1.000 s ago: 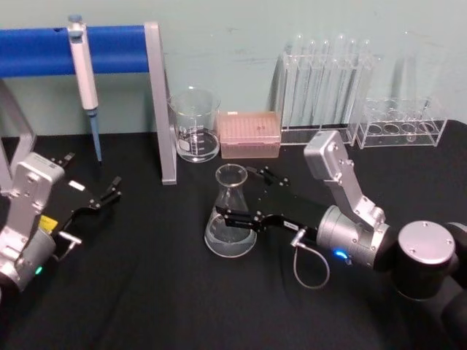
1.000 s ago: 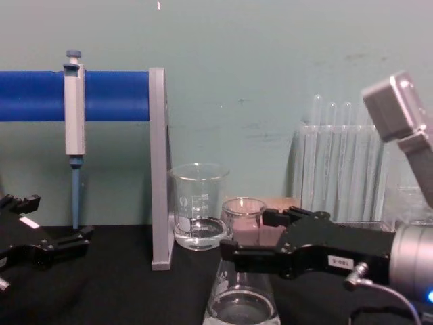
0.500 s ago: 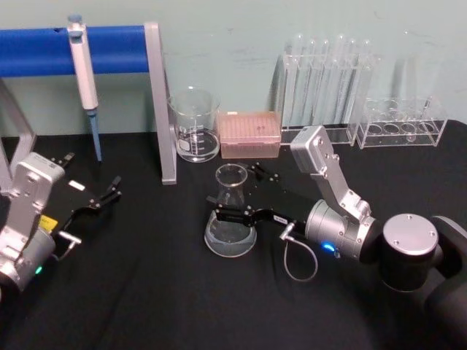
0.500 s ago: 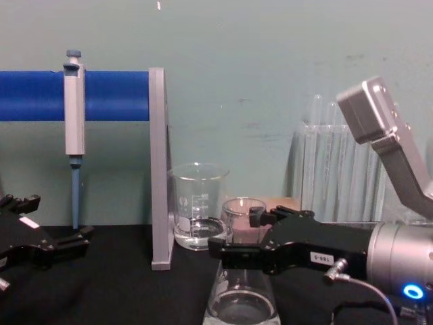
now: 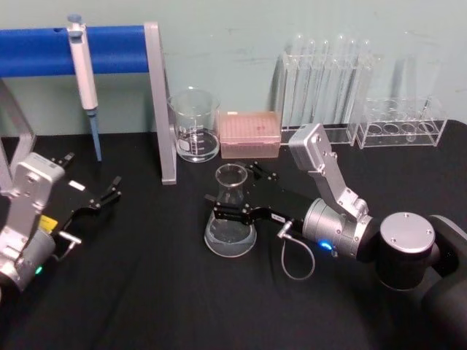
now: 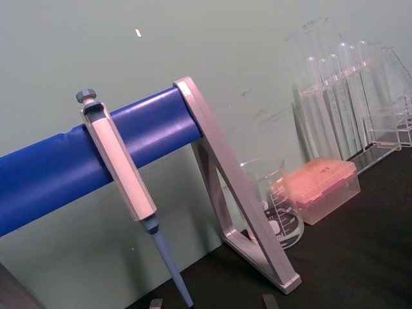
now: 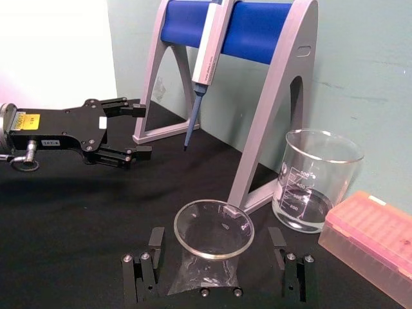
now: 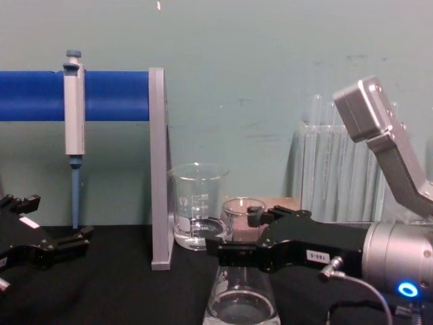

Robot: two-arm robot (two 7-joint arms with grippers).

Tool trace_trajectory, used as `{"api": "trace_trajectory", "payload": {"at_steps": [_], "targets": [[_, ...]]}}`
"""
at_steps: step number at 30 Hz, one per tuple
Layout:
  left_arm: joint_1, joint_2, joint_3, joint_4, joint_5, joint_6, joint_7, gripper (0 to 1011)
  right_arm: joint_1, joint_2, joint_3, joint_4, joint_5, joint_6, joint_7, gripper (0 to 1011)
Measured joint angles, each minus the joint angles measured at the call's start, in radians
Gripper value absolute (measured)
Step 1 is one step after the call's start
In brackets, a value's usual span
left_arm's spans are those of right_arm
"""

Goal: Grasp the erlenmeyer flask with one hand, shake it three times, then place it back.

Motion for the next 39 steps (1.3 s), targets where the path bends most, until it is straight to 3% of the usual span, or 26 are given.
{"api": "trace_trajectory", "payload": {"at_steps": [7, 12, 27, 39], "targets": [[0.0, 0.0, 0.0, 0.0, 0.0, 0.0, 0.0, 1001, 0.0, 0.001, 0.0, 0.0, 0.0, -0.001, 0.0, 1000], [0.0, 0.0, 0.0, 0.0, 0.0, 0.0, 0.0, 1001, 0.0, 0.001, -0.001, 0.0, 0.0, -0.001, 0.0, 913], [0.0, 0.0, 0.0, 0.0, 0.0, 0.0, 0.0, 1001, 0.0, 0.002, -0.002, 0.0, 0.0, -0.002, 0.0, 465], [0.0, 0.0, 0.0, 0.0, 0.0, 0.0, 0.0, 1001, -0.005, 0.006, 0.007, -0.02, 0.002, 0.002, -0.004, 452]]}}
